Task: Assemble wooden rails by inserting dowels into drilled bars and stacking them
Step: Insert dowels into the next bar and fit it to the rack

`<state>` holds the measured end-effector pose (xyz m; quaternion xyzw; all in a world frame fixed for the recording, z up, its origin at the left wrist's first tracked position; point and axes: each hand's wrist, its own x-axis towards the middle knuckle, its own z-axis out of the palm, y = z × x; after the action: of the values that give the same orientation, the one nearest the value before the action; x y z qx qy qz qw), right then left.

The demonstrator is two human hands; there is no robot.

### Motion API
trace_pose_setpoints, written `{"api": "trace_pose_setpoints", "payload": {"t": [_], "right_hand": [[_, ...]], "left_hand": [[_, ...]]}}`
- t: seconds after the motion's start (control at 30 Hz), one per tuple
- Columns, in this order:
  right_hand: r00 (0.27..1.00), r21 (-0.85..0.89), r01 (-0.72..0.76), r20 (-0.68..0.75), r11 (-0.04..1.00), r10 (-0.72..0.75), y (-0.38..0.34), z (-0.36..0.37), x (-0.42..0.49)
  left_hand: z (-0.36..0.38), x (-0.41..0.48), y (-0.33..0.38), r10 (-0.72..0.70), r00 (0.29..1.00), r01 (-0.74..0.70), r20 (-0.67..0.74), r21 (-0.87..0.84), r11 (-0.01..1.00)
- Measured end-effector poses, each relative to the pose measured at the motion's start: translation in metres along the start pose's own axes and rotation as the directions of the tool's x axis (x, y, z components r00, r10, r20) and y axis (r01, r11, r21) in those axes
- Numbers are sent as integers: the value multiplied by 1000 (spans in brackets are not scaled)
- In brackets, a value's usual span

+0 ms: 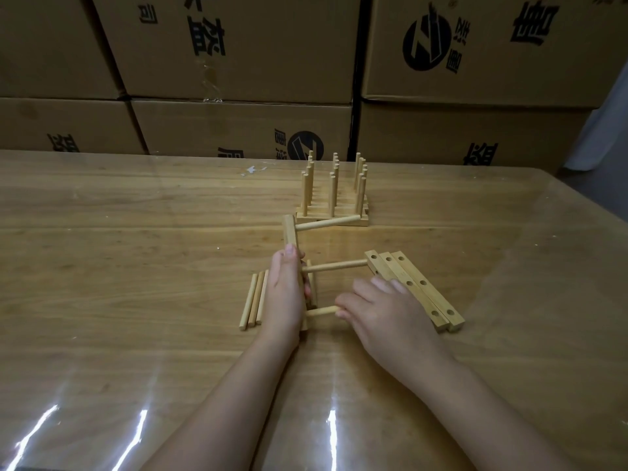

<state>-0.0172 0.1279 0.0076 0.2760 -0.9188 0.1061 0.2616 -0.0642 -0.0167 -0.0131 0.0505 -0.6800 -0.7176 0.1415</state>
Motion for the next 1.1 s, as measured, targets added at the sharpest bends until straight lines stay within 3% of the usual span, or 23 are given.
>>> {"api": "trace_pose_setpoints", "payload": {"t": [0.2, 0.53, 0.9, 1.1], "right_hand": [[1000, -39, 23, 21, 999, -22, -4, 8, -1], [992, 76, -123, -16, 990, 124, -9, 13, -3], [968, 137, -178, 202, 975, 148, -4, 13, -4], [960, 178, -232, 199, 956, 196, -5, 17, -7]], "left_hand": [[0, 0, 2, -17, 1000, 17, 7, -23, 1000], [3, -5, 3, 4, 1000, -4, -11, -15, 1000], [2, -11, 3, 66, 995, -73, 81, 83, 994], [4, -12, 2, 138, 986, -147, 90, 102, 984]]}}
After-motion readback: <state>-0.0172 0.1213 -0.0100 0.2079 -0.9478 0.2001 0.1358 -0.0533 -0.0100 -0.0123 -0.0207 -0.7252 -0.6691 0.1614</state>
